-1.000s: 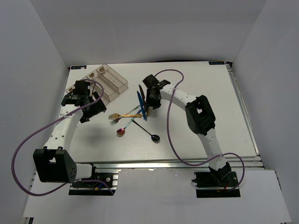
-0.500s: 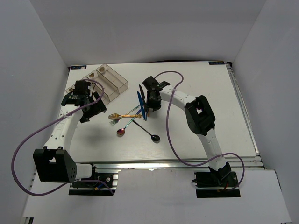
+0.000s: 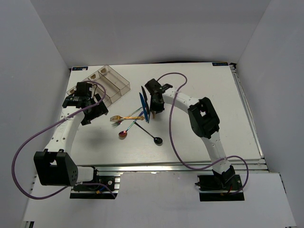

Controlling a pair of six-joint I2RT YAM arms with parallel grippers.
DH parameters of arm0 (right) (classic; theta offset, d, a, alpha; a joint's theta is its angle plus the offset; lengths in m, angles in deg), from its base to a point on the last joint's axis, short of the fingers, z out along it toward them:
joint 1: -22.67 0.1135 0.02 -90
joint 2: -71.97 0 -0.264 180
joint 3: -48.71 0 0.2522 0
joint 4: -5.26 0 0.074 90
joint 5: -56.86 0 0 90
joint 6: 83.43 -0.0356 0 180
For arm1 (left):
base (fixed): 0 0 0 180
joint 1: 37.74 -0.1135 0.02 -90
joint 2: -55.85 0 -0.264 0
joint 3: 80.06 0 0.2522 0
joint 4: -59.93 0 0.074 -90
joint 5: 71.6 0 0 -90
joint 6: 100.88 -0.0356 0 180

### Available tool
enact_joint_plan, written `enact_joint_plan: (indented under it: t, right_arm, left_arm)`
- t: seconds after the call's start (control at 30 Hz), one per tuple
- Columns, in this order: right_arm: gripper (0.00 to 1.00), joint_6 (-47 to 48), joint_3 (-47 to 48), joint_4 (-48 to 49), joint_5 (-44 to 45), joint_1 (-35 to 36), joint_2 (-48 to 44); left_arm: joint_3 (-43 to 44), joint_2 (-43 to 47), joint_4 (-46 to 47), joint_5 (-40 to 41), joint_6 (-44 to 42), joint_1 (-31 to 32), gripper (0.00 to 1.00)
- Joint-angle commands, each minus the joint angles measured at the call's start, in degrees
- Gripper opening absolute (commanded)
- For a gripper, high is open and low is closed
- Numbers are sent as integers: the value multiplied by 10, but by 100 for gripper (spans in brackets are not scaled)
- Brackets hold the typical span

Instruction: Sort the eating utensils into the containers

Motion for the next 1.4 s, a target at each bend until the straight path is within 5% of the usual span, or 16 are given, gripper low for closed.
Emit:
enact_joint_plan:
  t: [0.0,0.17,0.57,0.77,0.9,1.1,1.23,1.37]
  right_arm:
    - [32,-4,-60,-72,65,2,12]
    - [28,13,-119,-45,60,-3,-15]
    - [0,110,-237,-26,92,-5,-47]
    - [0,124,-293,-28,108,-5,-51]
    - [0,143,-345,29,22,-10,-115]
    - [0,182,-402,142,-160,-13,-275]
    - [0,180,-429,196,-224,-23,-344]
    - [0,170,-446,245,-286,-22,-399]
  left_arm:
    - [5,11,-3,-9,-2,4,98]
    - [2,18,-3,-16,1,4,98]
    - [-8,36,16,-51,38,33,98]
    - [-21,48,31,-50,63,65,98]
    - [-34,65,59,-63,83,77,98]
    - [-126,112,311,-256,187,108,98]
    - [-161,107,467,-255,268,164,98]
    - [-156,71,502,-215,285,219,98]
